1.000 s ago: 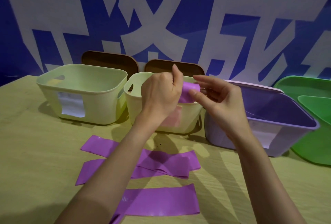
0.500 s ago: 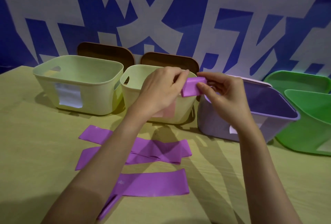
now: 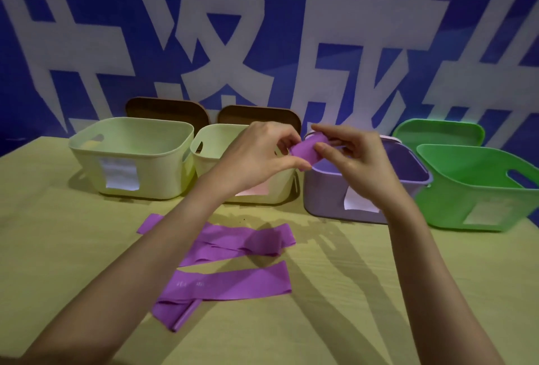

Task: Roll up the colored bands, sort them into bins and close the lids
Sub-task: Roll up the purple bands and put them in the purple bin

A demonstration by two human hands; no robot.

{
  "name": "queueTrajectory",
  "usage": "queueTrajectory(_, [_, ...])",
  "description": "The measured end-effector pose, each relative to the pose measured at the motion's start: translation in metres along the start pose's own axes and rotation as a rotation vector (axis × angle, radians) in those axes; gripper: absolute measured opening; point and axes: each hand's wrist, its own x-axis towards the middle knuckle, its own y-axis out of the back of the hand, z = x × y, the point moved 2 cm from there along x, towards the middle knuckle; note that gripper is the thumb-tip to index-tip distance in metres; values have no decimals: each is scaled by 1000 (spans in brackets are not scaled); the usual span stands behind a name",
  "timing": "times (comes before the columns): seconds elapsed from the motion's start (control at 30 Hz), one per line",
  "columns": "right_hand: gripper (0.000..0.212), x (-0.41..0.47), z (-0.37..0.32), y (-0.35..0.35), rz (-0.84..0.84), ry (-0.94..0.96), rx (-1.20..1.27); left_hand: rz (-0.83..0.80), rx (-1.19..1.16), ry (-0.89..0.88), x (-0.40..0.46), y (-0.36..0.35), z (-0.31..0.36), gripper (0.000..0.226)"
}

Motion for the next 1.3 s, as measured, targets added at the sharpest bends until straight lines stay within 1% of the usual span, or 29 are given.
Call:
queueTrajectory(0.1, [39,-7,-5,5,1,-23,72,17,38,-22,-6,4,9,38])
queueTrajectory(0.2, [42,-15,-14,12,63,-57,222,14,13,-22,-11,8,19,35])
queueTrajectory(0.27, [36,-19,-21,15,91,-69,274,-13,-43,4,-14,11,25,40])
queueTrajectory(0.33, [25,-23,-27,15,82,-69,288,-48,-97,26,-17,13,29,39])
queueTrajectory(0.4, [16,-26,-32,15,66,-79,326,-91,-178,59,-19,15,30,36])
queueTrajectory(0.47, [22,-30,-33,15,38,-107,400,-130,-336,144,-22,18,31,29])
queueTrajectory(0.53, [23,-34,-33,17,22,-95,429,-153,-507,266,-27,21,30,20])
queueTrajectory(0.6, [34,-38,-35,18,2,-8,400,-167,-627,384,-31,22,26,15])
queueTrajectory(0.67, [48,-42,-38,17,-54,109,310,-182,-739,479,-36,22,24,14])
queueTrajectory(0.73, [56,-46,-42,13,-106,174,198,-219,-832,534,-40,21,24,13])
queueTrajectory(0.8, [59,-47,-45,8,-125,196,100,-262,-898,558,-43,21,26,13])
queueTrajectory(0.9, [57,-49,-46,2,-113,225,26,-293,-938,574,-46,21,27,25])
queueTrajectory(0.97, [53,-50,-45,1,-97,237,19,-306,-965,579,-48,21,30,27])
queueTrajectory(1.07, [47,-52,-45,1,-87,240,26,-331,-987,595,-50,21,32,27])
queueTrajectory(1.23, [42,-56,-44,-2,-75,214,80,-358,-1010,625,-54,20,32,17])
queueTrajectory(1.3, [42,-57,-41,-3,-62,206,89,-362,-1006,629,-55,18,31,21])
